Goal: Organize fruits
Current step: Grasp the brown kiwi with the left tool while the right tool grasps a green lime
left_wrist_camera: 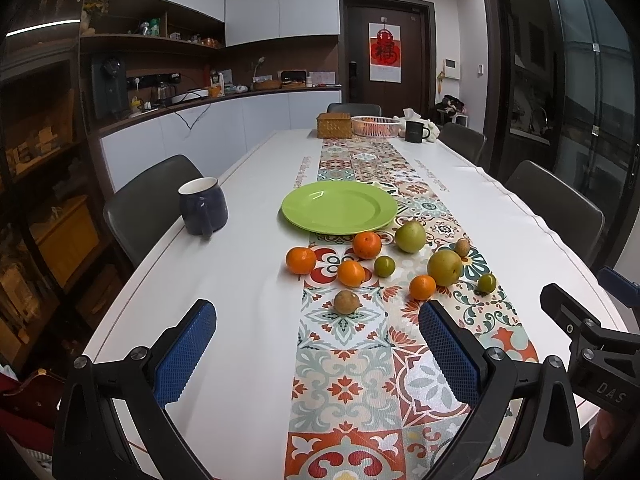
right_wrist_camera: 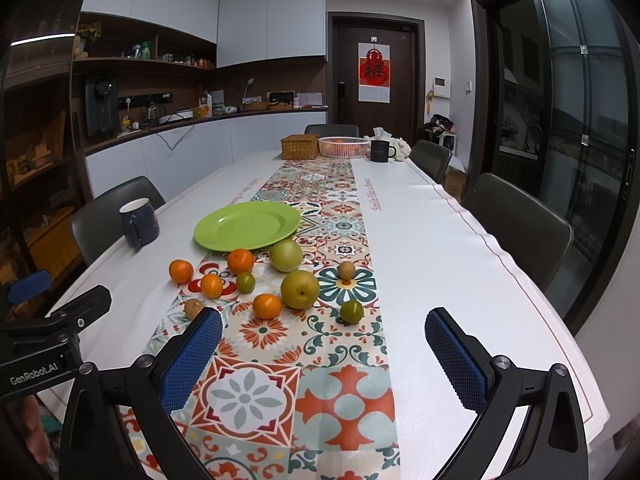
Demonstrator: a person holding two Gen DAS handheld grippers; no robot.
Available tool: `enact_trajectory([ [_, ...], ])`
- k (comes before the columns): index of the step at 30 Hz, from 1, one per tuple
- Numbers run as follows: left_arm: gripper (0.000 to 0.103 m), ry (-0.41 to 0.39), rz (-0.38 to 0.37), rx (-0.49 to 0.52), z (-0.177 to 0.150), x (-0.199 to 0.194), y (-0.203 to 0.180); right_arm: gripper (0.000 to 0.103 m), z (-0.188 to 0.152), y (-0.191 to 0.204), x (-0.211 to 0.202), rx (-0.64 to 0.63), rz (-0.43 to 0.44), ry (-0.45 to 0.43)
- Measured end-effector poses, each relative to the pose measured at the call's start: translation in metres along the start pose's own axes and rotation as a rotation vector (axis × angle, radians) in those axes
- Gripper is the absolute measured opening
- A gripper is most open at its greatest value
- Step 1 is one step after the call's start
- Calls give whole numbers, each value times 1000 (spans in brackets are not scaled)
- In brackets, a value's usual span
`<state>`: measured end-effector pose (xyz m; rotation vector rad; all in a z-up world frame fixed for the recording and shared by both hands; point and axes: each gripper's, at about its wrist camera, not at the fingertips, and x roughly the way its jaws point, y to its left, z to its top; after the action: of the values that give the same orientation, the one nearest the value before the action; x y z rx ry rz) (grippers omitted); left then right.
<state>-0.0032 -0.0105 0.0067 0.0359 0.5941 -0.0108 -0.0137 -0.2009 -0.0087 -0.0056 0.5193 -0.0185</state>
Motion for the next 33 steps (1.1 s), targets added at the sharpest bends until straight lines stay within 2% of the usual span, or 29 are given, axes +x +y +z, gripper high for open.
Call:
enact_trajectory([
  [9, 103, 50, 0, 28, -3, 31, -5, 103, -4, -7, 30, 15, 15, 72],
  [22, 99, 195, -9, 40, 1, 99, -17, 102, 0, -17, 87, 13, 7, 189],
  [33, 89, 313, -15, 47, -1, 155, -23, 88, -1, -22, 148, 36, 42, 341],
])
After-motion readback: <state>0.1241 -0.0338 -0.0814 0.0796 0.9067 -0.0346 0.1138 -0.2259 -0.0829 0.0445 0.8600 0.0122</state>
